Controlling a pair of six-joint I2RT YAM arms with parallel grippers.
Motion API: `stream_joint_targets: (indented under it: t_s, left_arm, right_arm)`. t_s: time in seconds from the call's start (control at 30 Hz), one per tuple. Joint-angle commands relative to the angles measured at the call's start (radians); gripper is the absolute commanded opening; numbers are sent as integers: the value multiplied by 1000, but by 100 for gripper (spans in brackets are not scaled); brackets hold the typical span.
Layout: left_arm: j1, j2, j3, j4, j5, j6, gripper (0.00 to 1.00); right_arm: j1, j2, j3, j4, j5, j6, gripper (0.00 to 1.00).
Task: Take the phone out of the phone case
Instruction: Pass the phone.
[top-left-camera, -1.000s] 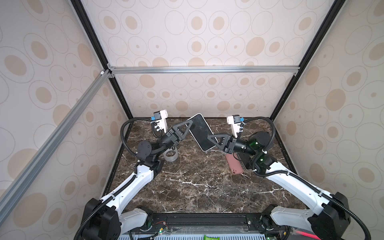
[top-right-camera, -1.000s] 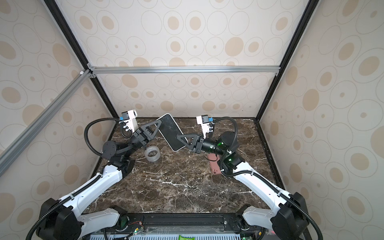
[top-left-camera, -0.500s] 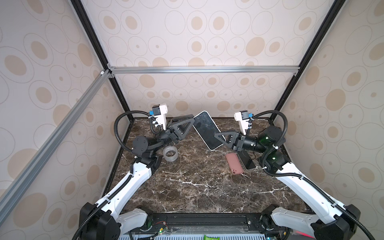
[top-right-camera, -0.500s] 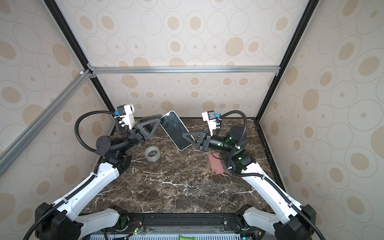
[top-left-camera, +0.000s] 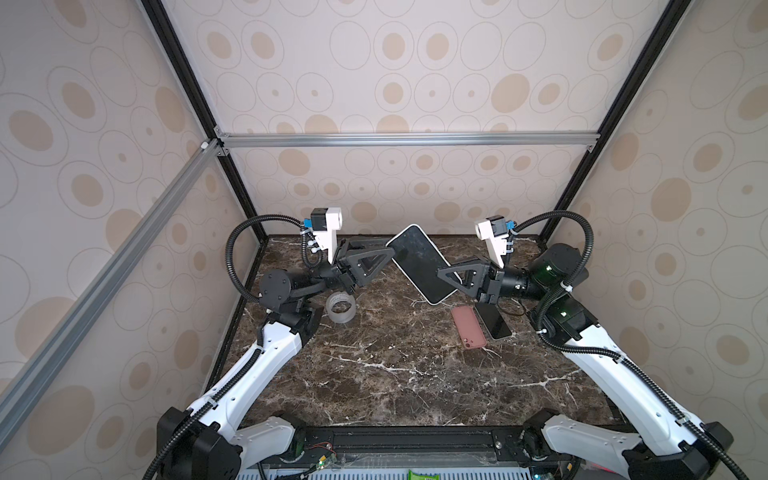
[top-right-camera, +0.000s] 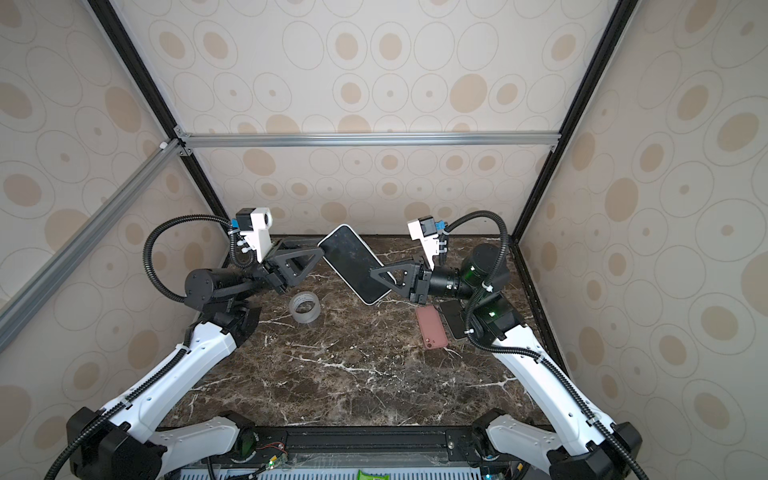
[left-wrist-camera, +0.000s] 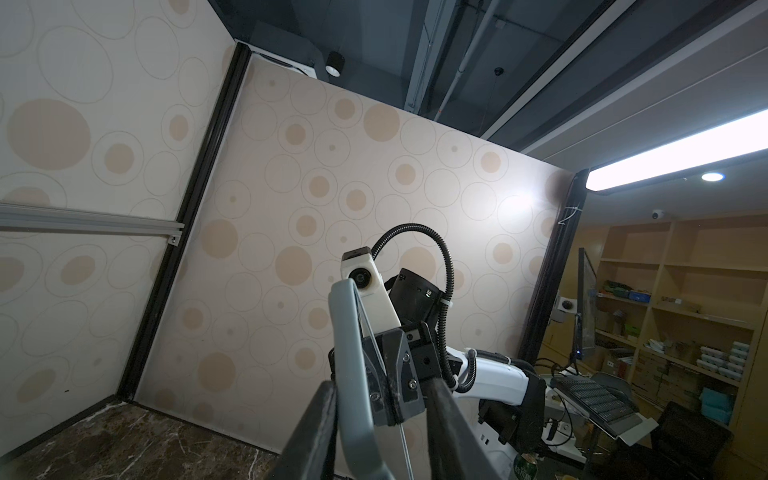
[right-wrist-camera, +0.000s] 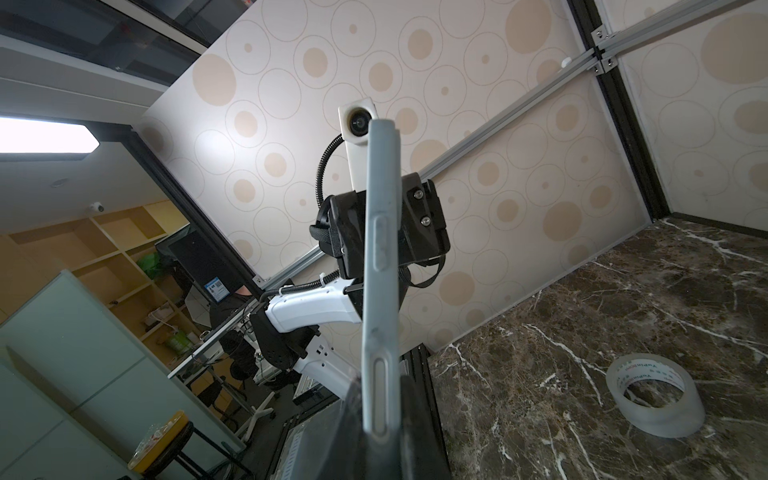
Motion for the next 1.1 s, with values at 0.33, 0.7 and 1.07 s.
stream_joint_targets:
  t_s: [0.33, 0.7, 1.07]
  left_arm:
    - [-3, -39, 61, -5, 144, 61, 0]
    - [-7, -7, 152, 86, 274, -6, 0]
    - [-10, 58, 221, 329, 276, -184, 3]
  right_arm:
    - [-28, 9, 77, -59, -44, -19, 0]
    - [-48, 143, 170, -162, -14, 108, 0]
    - [-48, 246, 99, -91, 57, 377, 0]
